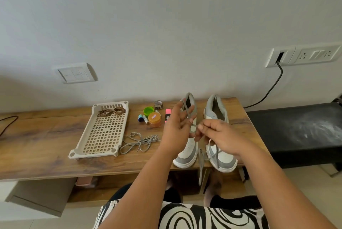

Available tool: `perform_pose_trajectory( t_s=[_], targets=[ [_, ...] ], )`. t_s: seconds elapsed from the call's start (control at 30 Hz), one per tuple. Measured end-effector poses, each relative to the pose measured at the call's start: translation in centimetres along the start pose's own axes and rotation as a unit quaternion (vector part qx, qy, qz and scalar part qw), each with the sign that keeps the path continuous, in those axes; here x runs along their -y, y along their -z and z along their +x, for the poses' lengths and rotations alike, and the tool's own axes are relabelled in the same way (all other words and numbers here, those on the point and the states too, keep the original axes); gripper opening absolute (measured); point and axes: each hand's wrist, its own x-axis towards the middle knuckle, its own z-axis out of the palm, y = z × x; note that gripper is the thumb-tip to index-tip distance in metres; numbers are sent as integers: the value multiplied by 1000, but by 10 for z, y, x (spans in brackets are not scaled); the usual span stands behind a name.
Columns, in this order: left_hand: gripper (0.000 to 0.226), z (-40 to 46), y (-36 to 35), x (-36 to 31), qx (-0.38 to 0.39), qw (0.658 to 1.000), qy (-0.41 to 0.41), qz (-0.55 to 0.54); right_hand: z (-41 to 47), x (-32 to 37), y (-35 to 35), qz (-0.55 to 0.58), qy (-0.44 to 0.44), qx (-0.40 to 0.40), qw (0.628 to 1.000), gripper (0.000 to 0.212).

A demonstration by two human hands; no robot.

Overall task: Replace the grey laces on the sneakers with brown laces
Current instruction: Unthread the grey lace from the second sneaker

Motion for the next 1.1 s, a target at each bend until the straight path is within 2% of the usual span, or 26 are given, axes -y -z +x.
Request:
perform_pose_trajectory(
  t_s=[0.1, 0.2, 0.3, 0.43, 0.6, 0.7, 0.8, 0.9, 0.97, 1.1],
  targets=[
    [67, -4, -1, 0, 18, 989, -54, 139, -3, -1, 11, 89, -15, -5, 996, 25],
    [65, -4, -2, 5, 47, 956, -105, 270, -6, 4, 15, 228, -24, 13, 973, 25],
    [62, -5, -8, 6, 92, 926, -127, 345, -7, 7, 19, 347, -38, -18, 937, 24],
    [66, -9, -19, 5, 171, 893, -123, 398, -7, 7, 26, 414, -66, -35, 907, 25],
    [58, -13, -23, 6, 288, 906, -54, 306, -3, -1, 35, 534, -95, -69, 837, 26],
    [66, -16, -24, 5, 310, 927, 4, 211, -1, -7, 41, 562, -106, -98, 815, 27],
    [61, -16, -25, 3, 308, 939, 65, 141, 0, -12, 43, 529, -114, -128, 831, 27],
    [39, -17, -25, -3, 297, 947, 102, 70, 5, -15, 37, 479, -106, -158, 857, 29],
    [22, -16, -26, -5, 259, 959, 98, 54, 7, -17, 33, 446, -104, -168, 873, 30],
    [25, -14, -25, -3, 171, 982, 68, 51, 9, -20, 30, 410, -108, -178, 888, 29]
  ],
)
